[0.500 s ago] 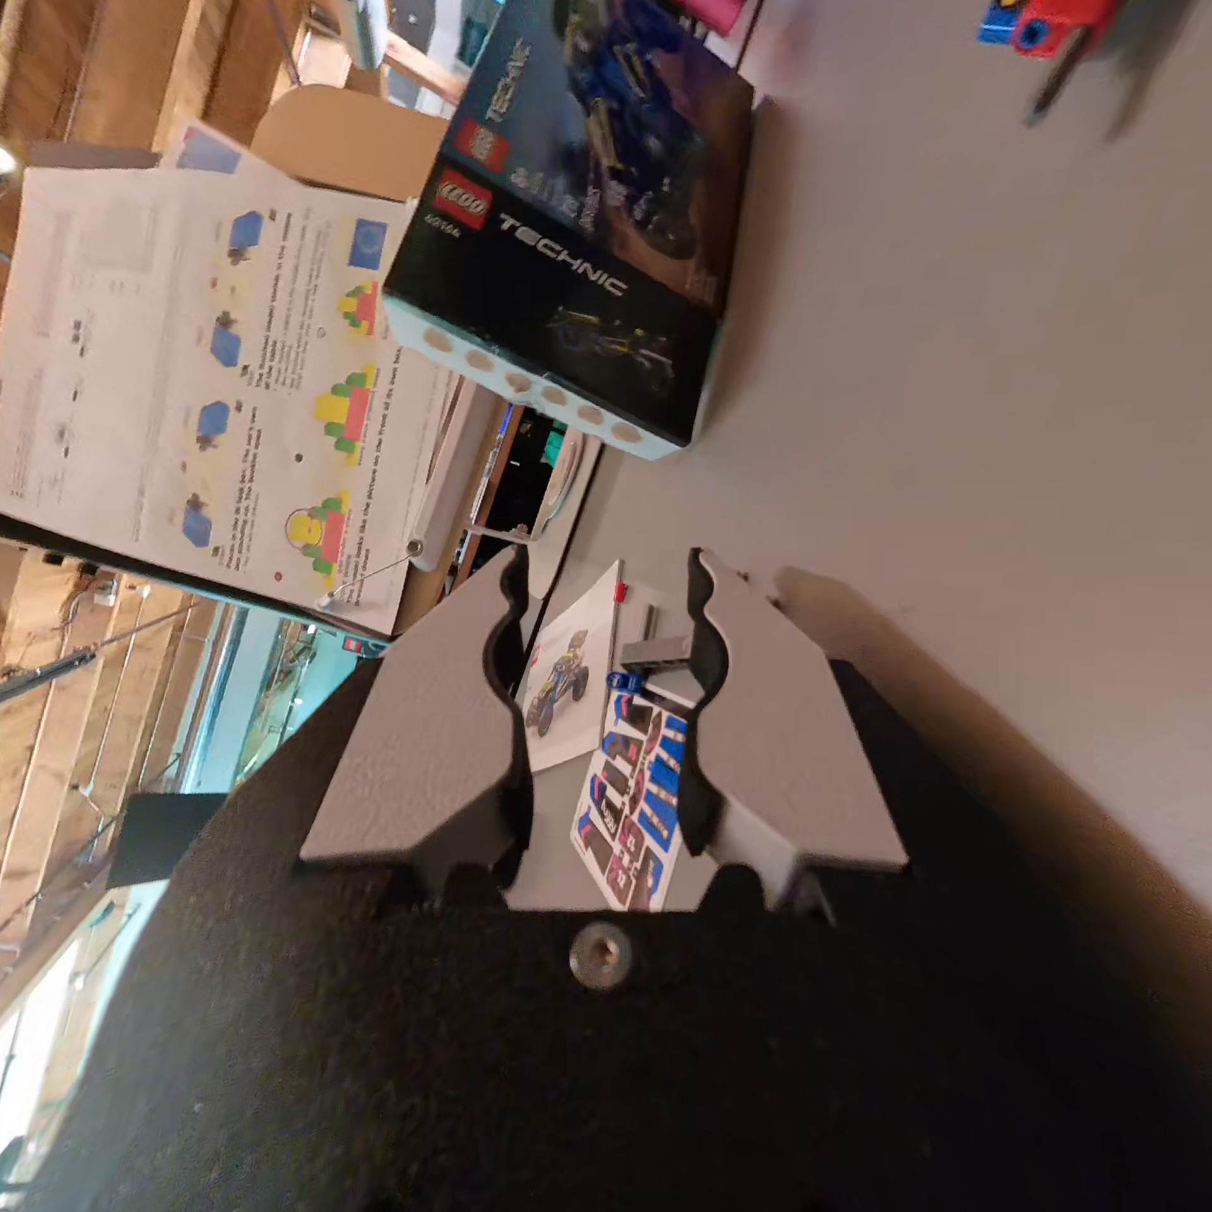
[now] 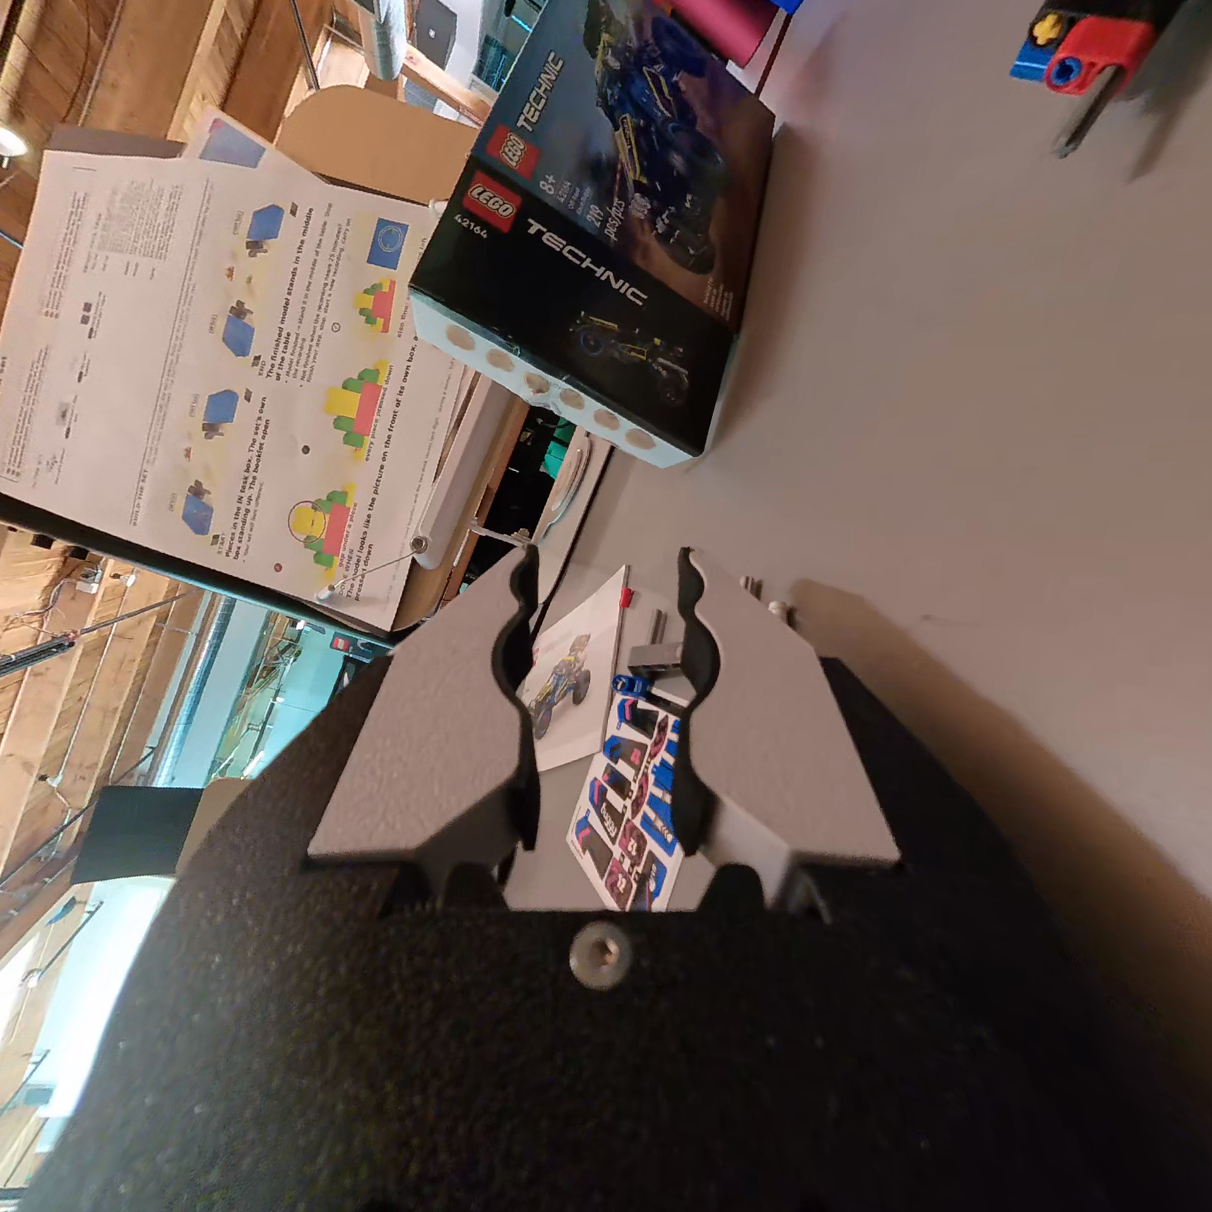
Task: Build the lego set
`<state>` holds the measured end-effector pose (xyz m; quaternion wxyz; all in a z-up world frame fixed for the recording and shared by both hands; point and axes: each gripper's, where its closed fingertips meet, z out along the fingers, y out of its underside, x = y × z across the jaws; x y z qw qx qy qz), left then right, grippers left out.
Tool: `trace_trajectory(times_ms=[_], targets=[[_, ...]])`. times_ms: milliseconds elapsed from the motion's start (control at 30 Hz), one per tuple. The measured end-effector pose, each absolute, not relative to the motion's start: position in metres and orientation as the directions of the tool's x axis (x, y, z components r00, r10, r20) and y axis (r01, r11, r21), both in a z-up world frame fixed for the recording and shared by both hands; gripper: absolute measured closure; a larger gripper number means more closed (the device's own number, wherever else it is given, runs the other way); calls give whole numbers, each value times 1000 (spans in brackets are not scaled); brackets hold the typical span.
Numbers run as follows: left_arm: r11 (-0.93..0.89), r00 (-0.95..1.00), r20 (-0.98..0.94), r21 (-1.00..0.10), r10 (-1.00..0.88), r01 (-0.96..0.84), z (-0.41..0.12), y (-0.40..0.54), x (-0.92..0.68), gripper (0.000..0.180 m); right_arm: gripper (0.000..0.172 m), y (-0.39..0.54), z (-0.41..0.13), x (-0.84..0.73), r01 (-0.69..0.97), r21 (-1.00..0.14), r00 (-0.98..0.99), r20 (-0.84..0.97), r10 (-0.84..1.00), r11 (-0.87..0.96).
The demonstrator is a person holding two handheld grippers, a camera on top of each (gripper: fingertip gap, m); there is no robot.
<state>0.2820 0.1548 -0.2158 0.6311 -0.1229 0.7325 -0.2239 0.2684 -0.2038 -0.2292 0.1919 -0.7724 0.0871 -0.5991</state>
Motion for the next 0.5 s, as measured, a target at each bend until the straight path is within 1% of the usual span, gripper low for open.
trace_trajectory(times_ms=[67,200,367,500], targets=[[873,-178,-873,-477,-455,106,-217,154,282,142,172,-201,-233,269,100,-340,265,915,-304,-935],[871,-186,-872,-477,-453,114,-217,152,281,143,172,-195,-244,268,115,-265,296,929,-221,-957],[869,-204,-870,-478,-449,125,-219,149,280,144,172,-191,-250,267,130,-246,326,925,-193,-960],[861,-168,-862,-498,-478,105,-211,156,280,145,172,-189,-253,267,136,-224,334,927,-168,-965]])
